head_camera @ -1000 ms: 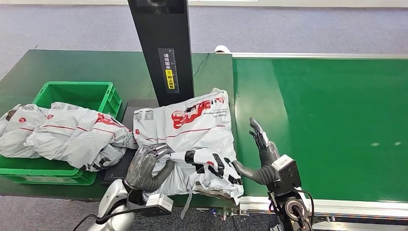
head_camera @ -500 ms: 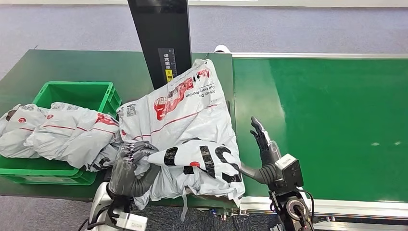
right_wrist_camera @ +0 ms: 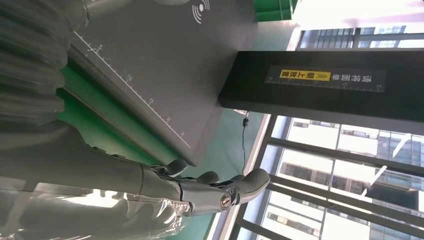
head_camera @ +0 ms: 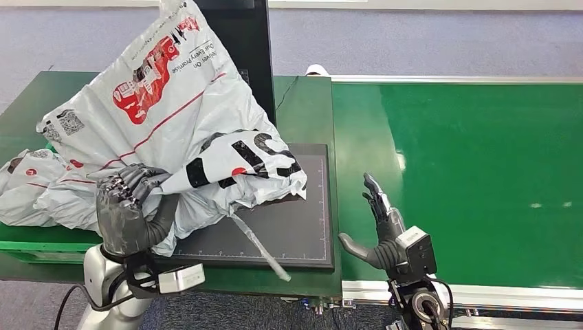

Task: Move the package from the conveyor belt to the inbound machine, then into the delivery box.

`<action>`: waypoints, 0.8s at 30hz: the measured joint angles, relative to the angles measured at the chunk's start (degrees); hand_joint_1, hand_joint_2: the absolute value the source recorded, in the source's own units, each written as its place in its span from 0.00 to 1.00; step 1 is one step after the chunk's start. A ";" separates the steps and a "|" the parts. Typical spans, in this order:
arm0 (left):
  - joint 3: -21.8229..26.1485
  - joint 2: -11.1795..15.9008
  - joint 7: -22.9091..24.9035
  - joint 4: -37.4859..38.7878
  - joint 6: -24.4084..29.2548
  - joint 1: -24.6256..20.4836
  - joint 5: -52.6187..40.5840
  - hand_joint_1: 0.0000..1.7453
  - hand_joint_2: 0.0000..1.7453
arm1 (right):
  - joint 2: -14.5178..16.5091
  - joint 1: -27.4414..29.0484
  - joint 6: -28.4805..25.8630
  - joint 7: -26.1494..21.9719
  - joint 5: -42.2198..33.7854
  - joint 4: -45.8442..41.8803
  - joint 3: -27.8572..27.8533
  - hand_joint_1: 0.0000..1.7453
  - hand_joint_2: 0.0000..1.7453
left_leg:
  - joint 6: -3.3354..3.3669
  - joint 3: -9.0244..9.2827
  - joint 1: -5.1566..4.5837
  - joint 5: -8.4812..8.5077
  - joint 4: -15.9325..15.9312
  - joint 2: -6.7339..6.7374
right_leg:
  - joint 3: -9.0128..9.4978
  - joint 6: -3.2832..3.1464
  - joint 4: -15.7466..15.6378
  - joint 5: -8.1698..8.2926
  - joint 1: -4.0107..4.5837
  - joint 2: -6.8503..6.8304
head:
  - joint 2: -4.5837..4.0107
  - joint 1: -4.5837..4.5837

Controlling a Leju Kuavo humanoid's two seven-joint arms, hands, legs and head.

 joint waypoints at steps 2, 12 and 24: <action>1.30 0.01 4.46 2.03 -0.07 -1.95 -2.88 1.00 1.00 | 0.00 0.34 -0.03 0.05 0.30 -0.52 -0.23 0.00 1.00 | 0.00 -0.01 0.00 0.00 0.00 -0.01 | 0.00 0.00 0.00 0.00 0.00 0.00 | 0.00 0.01; 9.09 1.07 20.39 17.10 -4.45 -12.48 -8.53 1.00 1.00 | 0.00 0.79 0.39 0.18 0.99 -1.69 -0.76 0.00 1.00 | -0.01 0.00 0.01 0.01 0.00 0.09 | -0.02 -0.04 0.01 0.04 0.01 0.04 | 0.00 0.01; 20.58 5.07 31.42 40.86 -3.58 -23.56 -11.92 1.00 1.00 | 0.00 0.76 1.12 0.83 1.55 -1.67 -1.09 0.00 1.00 | -0.03 0.00 0.03 0.02 -0.01 0.12 | -0.03 -0.05 0.05 0.04 0.05 0.07 | 0.00 0.01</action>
